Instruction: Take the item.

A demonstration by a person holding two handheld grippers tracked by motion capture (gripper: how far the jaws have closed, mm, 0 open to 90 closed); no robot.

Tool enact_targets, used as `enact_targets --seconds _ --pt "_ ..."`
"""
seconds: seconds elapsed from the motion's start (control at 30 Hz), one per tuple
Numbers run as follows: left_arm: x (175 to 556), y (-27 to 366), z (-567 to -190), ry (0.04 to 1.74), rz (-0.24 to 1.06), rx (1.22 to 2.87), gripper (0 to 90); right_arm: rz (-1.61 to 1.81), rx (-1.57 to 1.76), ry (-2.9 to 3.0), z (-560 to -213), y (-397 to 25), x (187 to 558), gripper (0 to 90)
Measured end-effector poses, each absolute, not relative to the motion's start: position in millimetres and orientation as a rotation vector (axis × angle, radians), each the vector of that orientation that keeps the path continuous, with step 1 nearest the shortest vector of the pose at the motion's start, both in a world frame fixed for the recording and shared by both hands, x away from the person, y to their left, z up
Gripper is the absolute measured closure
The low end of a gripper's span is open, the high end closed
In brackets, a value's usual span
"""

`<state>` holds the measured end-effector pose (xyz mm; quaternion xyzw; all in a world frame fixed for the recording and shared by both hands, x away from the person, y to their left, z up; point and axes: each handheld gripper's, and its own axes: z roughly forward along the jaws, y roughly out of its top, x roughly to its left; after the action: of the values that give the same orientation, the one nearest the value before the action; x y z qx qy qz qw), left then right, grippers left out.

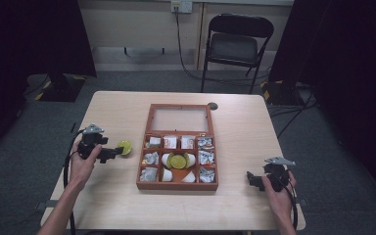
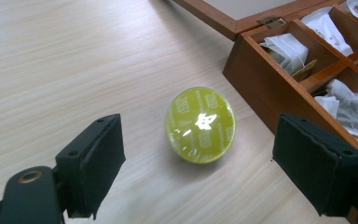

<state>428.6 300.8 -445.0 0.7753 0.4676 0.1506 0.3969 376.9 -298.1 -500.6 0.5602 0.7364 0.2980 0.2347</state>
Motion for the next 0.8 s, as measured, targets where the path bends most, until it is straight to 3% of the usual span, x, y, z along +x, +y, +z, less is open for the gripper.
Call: enact_targets --seconds 0.8 --pt "407.6 354.2 -454.0 1.314 0.463 1.915 16.3 0.816 1.535 2.02 -500.7 -298.0 377.6 0.0"
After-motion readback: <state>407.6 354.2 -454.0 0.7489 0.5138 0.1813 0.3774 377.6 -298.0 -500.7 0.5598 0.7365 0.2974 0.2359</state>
